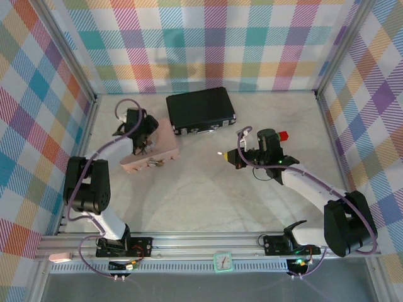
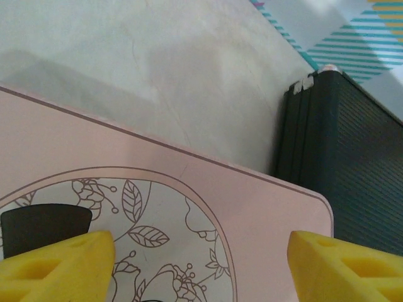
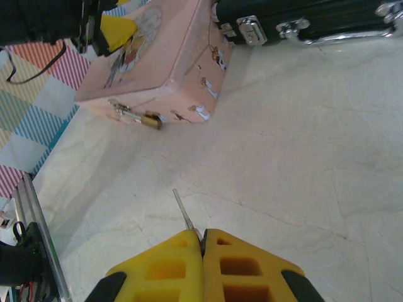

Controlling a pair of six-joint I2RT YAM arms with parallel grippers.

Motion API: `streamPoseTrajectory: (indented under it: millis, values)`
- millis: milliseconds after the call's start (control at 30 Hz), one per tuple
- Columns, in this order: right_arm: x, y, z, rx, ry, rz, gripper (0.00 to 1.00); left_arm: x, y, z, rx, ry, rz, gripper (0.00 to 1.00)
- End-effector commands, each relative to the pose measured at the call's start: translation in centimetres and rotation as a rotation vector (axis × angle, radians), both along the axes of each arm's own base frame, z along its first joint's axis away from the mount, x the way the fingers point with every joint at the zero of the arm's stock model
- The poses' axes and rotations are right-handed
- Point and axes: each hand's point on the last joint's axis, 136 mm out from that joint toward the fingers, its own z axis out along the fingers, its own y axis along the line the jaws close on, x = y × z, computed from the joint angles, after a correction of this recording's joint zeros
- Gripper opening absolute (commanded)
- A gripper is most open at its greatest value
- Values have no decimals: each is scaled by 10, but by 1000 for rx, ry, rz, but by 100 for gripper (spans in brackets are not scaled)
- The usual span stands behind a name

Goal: Unlock a padlock with a key

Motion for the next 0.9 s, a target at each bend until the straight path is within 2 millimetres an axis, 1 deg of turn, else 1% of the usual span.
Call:
streamPoseTrajectory:
  millis: [0, 67, 100, 167, 200, 267, 333, 367, 433, 500, 567, 633, 767, 867]
  values:
    - [-4, 1, 7, 40, -17, 10, 0, -86, -30, -92, -70, 354, 89, 73]
    - [-8, 2, 6, 48, -12, 22, 0, -86, -43, -83, -42, 336, 75, 74]
    - [-11, 3, 6, 54, -8, 38, 0, -82, -51, -77, -36, 318, 61, 75]
    - [-15, 6, 6, 67, 3, 60, 0, -79, -55, -67, -27, 319, 42, 76]
    - [-17, 8, 6, 72, 9, 74, 0, -73, -56, -58, -16, 303, 32, 76]
    - [-22, 12, 4, 73, 21, 93, 0, -64, -53, -35, 37, 262, 14, 77]
    - [-27, 15, 0, 64, 32, 104, 0, -59, -46, -7, 103, 215, -7, 78]
    - [-29, 16, -1, 58, 33, 106, 0, -59, -43, 3, 130, 198, -19, 79]
    - [-32, 16, -4, 52, 35, 102, 0, -62, -39, 32, 172, 146, -53, 80]
    - [-34, 16, -5, 54, 37, 103, 0, -68, -40, 50, 182, 117, -105, 81]
    - [-36, 17, -3, 54, 35, 116, 0, -79, -50, 59, 141, 112, -182, 81]
    - [-38, 19, 5, 50, 26, 134, 0, -91, -71, 60, 40, 107, -273, 80]
    - [-41, 26, 23, 39, -7, 194, 0, -114, -116, 56, -183, 106, -351, 77]
    - [-39, 31, 25, -21, -122, 229, 0, -127, -148, 62, -295, 80, -377, 76]
